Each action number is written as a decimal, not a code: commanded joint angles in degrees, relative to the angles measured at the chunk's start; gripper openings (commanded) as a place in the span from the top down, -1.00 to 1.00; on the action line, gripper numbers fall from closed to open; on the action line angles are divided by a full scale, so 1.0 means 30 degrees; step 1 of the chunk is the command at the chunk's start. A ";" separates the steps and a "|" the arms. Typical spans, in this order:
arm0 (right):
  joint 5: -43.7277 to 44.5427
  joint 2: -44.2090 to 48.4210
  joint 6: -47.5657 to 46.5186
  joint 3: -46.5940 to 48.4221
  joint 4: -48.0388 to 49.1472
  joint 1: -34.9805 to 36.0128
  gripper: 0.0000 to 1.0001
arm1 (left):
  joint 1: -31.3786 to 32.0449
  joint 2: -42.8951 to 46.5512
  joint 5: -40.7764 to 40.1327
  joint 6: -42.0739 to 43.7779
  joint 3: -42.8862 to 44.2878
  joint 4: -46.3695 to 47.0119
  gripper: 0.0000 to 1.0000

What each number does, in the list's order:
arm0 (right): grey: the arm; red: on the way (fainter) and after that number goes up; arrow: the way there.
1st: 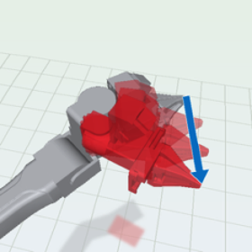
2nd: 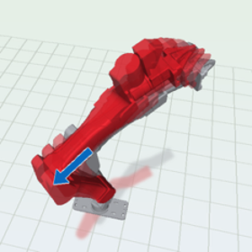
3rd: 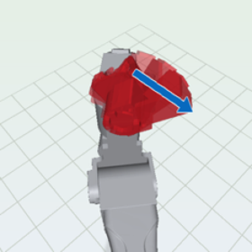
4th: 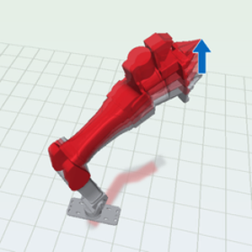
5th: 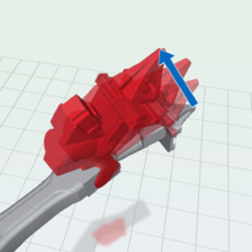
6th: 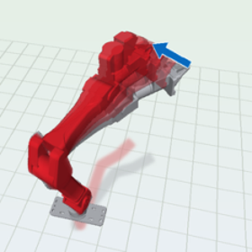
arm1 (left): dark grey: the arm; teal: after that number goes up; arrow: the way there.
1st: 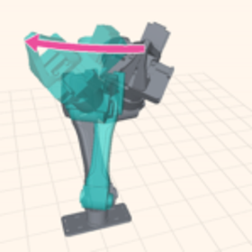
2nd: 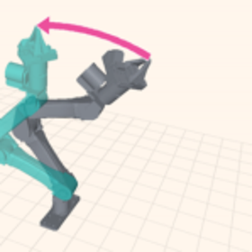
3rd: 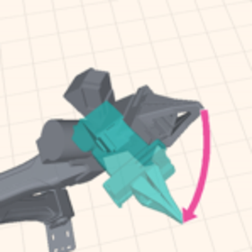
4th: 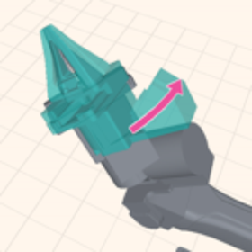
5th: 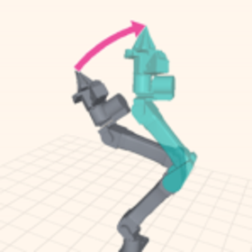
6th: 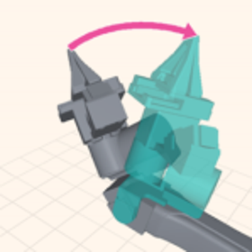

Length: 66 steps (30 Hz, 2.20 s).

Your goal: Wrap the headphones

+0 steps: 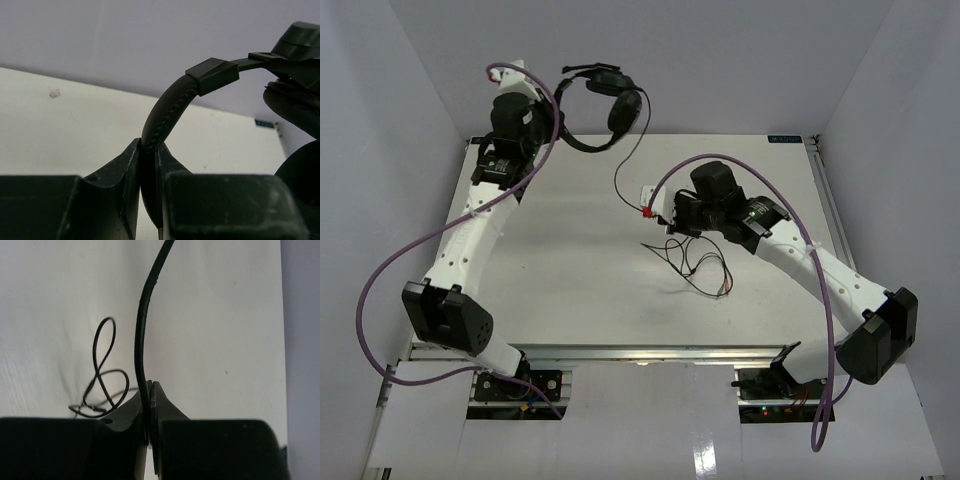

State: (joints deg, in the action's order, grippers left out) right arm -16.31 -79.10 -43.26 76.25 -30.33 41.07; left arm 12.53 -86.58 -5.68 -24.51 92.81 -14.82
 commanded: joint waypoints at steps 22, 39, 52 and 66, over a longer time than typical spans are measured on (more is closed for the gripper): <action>0.8677 0.1028 -0.6746 0.1864 0.3276 -0.1149 0.84 | 0.5662 0.0811 0.4105 0.5186 -0.8588 0.1905 1.00; 0.1738 -0.1337 -0.2652 0.3928 0.4544 -0.3678 0.85 | 0.8609 0.6038 0.6815 0.4848 -1.2088 0.1529 1.00; 0.1157 -0.2833 -0.1817 0.3704 0.4339 -0.3847 0.84 | 0.9101 0.6485 0.7144 0.4068 -1.1588 0.1565 1.00; -0.1345 -0.4427 0.0695 0.2896 0.3860 -0.4771 0.85 | 0.9183 0.8565 0.6876 0.2995 -1.1417 0.1164 1.00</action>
State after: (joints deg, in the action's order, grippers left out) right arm -15.75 -93.46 -45.31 85.93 -19.64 29.15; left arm 39.77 -64.46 14.82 -13.61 55.31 -12.05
